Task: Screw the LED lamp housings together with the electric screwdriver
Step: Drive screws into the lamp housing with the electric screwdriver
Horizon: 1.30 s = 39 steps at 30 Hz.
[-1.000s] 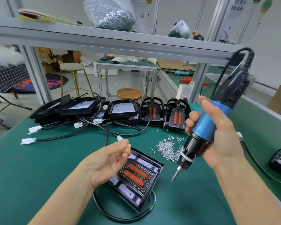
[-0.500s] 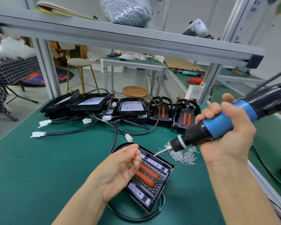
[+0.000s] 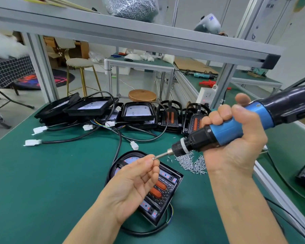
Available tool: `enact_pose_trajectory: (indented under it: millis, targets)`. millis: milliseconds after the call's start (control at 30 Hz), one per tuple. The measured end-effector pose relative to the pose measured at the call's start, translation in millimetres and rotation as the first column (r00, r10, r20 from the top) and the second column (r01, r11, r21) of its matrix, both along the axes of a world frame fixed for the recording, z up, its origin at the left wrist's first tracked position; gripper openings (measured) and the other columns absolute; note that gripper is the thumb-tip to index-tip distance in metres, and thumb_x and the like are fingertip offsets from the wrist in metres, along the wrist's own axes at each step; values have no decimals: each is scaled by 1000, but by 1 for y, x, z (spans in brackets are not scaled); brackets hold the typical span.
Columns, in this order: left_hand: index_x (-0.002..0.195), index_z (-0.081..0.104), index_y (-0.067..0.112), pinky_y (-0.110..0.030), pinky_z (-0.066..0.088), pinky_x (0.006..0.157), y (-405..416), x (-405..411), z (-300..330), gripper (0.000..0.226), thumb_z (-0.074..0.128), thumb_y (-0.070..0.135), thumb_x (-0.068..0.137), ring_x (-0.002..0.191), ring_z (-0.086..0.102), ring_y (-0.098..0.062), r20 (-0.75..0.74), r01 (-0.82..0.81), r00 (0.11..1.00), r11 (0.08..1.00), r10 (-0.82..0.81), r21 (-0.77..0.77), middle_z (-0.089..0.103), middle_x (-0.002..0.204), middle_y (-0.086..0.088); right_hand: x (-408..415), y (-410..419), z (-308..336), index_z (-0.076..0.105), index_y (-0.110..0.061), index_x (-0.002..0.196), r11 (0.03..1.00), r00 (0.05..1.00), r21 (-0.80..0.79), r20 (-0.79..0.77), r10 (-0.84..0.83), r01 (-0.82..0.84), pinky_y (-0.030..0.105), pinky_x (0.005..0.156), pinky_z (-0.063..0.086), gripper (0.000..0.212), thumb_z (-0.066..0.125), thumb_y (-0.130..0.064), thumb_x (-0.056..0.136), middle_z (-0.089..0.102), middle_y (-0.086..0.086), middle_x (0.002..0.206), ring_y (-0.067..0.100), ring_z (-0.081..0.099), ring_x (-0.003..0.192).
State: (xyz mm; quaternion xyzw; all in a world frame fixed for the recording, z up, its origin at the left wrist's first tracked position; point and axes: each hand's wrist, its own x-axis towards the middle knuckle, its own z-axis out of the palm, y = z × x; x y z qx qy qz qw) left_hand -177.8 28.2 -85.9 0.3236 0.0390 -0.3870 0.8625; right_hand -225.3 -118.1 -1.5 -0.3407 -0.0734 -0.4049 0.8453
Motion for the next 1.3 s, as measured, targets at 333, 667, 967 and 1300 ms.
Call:
enact_pose_trajectory:
  millis: [333, 667, 967, 1300]
  targets:
    - [93, 65, -4, -20, 55, 51, -7, -7, -2, 25, 64, 2, 69, 55, 64, -14, 72, -99, 993, 993, 94, 71, 68, 71, -12, 0, 1, -5, 49, -18, 91, 998, 999, -44, -1, -35, 35, 22, 56, 42, 22, 48, -7, 72, 45, -5, 56, 10, 45, 48]
    - [91, 65, -6, -19, 55, 55, -10, -3, -14, 14, 58, -2, 80, 55, 63, -12, 327, -296, 918, 936, 223, 192, 69, 68, -11, 22, 4, -17, 49, -14, 92, 998, 999, 42, -28, -40, 41, 23, 51, 38, 29, 50, 1, 68, 44, 0, 53, 13, 43, 45]
    - [89, 67, -4, -18, 55, 56, -6, 6, -24, 13, 56, -2, 83, 58, 65, -12, 409, -280, 899, 924, 158, 261, 71, 72, -11, 28, -2, -28, 48, -14, 94, 997, 994, 54, -97, -42, 47, 25, 54, 41, 30, 54, -2, 67, 49, -2, 53, 13, 47, 47]
    - [102, 67, 22, -19, 51, 75, 34, 25, -29, 20, 67, 16, 82, 81, 63, 0, 687, -628, 687, 670, 238, 396, 70, 100, 8, 27, -10, -26, 52, -14, 91, 993, 998, 113, -58, -26, 32, 25, 53, 42, 27, 53, -1, 67, 45, 0, 57, 13, 45, 47]
